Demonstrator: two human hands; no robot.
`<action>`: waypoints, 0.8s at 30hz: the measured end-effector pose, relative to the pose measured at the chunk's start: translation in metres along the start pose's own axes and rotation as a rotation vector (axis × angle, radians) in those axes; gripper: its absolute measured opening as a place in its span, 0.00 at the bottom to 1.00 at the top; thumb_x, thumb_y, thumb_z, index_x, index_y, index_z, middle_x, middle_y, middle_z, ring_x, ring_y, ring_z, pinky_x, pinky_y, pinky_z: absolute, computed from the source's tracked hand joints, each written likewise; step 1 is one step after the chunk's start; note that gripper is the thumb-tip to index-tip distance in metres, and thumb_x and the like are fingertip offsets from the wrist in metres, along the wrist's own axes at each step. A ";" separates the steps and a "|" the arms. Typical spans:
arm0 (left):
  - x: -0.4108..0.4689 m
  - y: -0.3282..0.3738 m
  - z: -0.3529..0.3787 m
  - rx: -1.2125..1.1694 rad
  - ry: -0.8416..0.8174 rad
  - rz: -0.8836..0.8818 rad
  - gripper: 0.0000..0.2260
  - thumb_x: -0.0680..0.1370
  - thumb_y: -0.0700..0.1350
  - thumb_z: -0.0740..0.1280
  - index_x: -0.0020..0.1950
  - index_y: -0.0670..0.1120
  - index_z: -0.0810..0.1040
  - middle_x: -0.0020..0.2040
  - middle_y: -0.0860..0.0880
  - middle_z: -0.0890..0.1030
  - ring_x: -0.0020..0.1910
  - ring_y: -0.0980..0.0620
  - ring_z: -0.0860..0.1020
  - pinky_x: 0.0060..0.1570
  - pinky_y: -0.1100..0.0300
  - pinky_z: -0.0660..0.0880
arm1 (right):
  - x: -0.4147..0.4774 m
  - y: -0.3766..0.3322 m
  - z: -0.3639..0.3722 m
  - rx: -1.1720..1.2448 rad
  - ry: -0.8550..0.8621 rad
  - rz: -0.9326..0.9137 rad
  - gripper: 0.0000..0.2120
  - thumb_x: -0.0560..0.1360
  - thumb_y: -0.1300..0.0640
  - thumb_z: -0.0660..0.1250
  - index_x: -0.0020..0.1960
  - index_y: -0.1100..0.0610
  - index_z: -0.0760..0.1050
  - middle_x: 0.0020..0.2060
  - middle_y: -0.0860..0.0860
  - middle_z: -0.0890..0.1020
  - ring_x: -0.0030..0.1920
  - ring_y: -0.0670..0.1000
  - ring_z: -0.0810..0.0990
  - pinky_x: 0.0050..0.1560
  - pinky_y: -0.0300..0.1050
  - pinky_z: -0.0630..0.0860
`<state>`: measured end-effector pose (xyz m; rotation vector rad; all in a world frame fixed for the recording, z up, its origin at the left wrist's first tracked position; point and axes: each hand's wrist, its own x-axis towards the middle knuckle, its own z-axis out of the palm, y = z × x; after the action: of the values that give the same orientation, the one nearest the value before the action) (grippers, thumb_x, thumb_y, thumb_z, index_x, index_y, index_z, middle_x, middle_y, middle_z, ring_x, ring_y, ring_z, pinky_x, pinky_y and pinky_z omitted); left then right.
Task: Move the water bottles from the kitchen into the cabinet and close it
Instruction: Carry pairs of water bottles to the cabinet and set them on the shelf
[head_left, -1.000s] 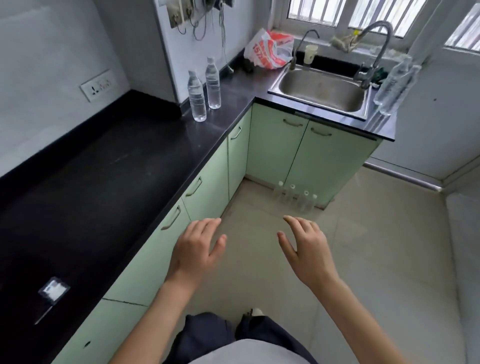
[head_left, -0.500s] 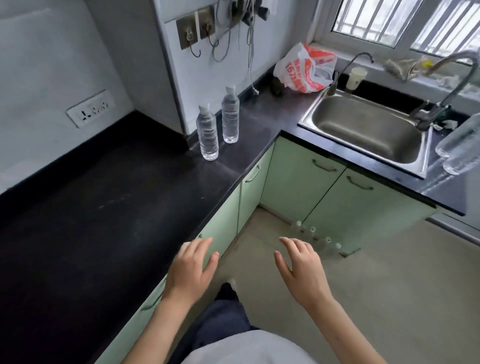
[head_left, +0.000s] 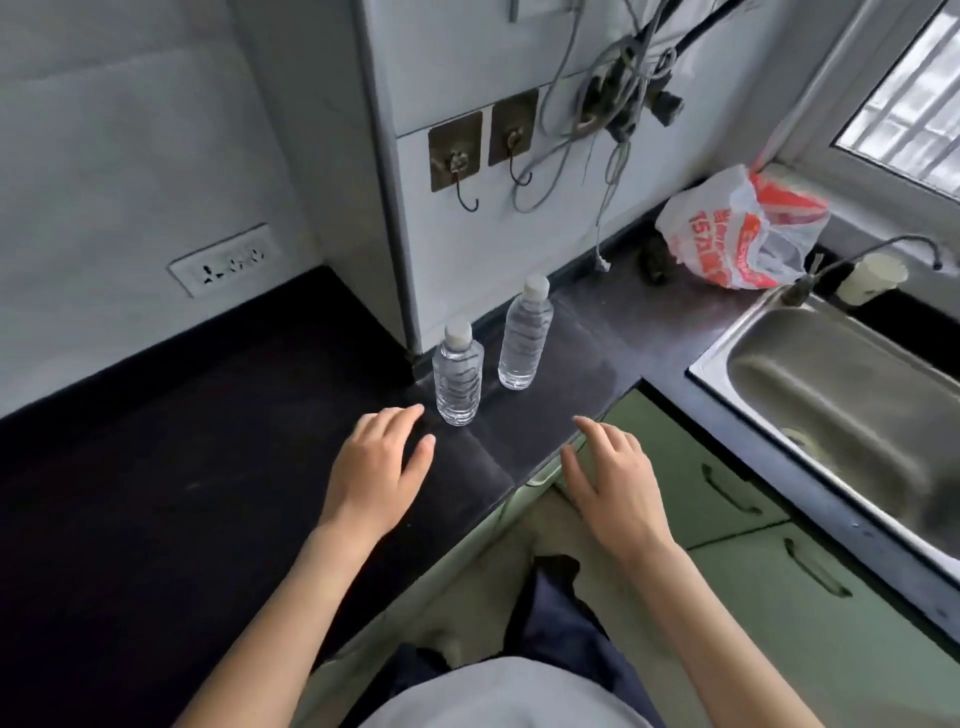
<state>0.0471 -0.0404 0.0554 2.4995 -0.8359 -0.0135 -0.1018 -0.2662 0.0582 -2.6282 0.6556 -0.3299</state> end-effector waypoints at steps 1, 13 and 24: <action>0.005 0.001 0.007 0.008 0.002 -0.048 0.26 0.78 0.56 0.54 0.65 0.41 0.77 0.59 0.46 0.81 0.57 0.45 0.77 0.57 0.50 0.75 | 0.018 0.009 0.004 0.002 -0.027 -0.024 0.19 0.80 0.51 0.64 0.68 0.58 0.73 0.58 0.53 0.80 0.60 0.57 0.76 0.60 0.51 0.73; 0.036 0.069 0.081 0.042 0.099 -0.613 0.30 0.77 0.60 0.58 0.72 0.41 0.69 0.65 0.44 0.77 0.63 0.44 0.75 0.59 0.50 0.75 | 0.181 0.096 0.006 -0.036 -0.339 -0.378 0.21 0.78 0.49 0.66 0.67 0.58 0.74 0.59 0.54 0.81 0.60 0.60 0.77 0.57 0.53 0.75; 0.076 0.060 0.124 -0.130 0.137 -0.887 0.46 0.69 0.58 0.75 0.78 0.42 0.57 0.75 0.43 0.66 0.72 0.44 0.66 0.68 0.51 0.68 | 0.233 0.090 0.056 0.247 -0.563 -0.313 0.38 0.67 0.44 0.77 0.71 0.50 0.64 0.67 0.45 0.70 0.68 0.47 0.69 0.57 0.44 0.72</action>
<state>0.0551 -0.1814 -0.0144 2.4984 0.3561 -0.1860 0.0811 -0.4348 -0.0017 -2.4081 0.0147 0.2293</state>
